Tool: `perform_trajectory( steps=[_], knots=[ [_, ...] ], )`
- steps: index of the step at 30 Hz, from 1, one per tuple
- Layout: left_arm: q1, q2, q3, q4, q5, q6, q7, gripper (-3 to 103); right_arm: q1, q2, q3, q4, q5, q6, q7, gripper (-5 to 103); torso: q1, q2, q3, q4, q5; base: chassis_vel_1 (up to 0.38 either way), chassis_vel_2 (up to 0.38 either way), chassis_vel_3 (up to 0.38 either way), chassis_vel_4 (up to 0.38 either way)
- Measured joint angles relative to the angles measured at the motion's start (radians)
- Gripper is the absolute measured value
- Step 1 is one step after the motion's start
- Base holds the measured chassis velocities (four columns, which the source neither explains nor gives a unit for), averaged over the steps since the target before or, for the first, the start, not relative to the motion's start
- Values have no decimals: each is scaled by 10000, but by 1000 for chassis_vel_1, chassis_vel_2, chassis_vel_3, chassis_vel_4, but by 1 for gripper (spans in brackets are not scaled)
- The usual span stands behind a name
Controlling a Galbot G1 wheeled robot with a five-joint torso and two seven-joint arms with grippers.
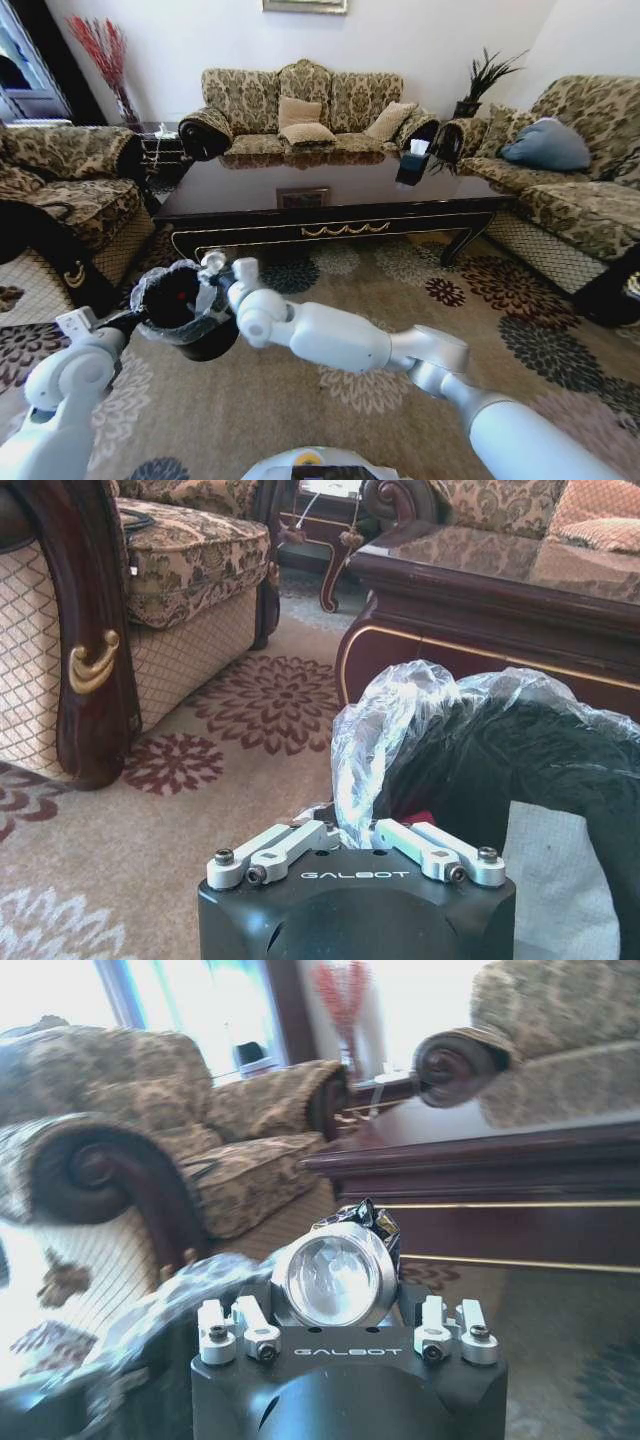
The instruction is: Move to the front of the table and pick up the trash from the floor, then place it into the trash bin.
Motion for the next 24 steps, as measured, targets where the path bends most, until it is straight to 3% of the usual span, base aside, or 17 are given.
perform_trajectory(
  steps=[4,8,12,14,17,24],
  knots=[
    [-56,0,-12,19,-24,8,1,4,31,103,-363,-59,-282,-88,-47,65,0,0,0,1,-2,0,0,0,0],
    [-119,9,-43,-18,-124,8,20,4,20,298,-467,-191,-22,-475,475,62,0,2,0,-3,-1,0,0,0,0],
    [-205,18,-26,32,-132,11,20,4,74,338,-552,-215,142,-676,601,81,0,3,0,-1,-1,0,0,0,0],
    [-221,14,-13,57,-132,11,20,4,82,328,-600,-219,116,-698,602,81,0,3,0,-1,-1,0,0,0,0],
    [-228,12,1,125,-132,13,28,4,94,259,-702,-114,37,-787,602,96,0,3,0,-2,-1,0,0,0,0],
    [-158,13,9,288,-125,8,75,4,137,257,-472,-181,-159,-817,922,100,0,3,0,-1,2,0,0,0,0]
  ],
)
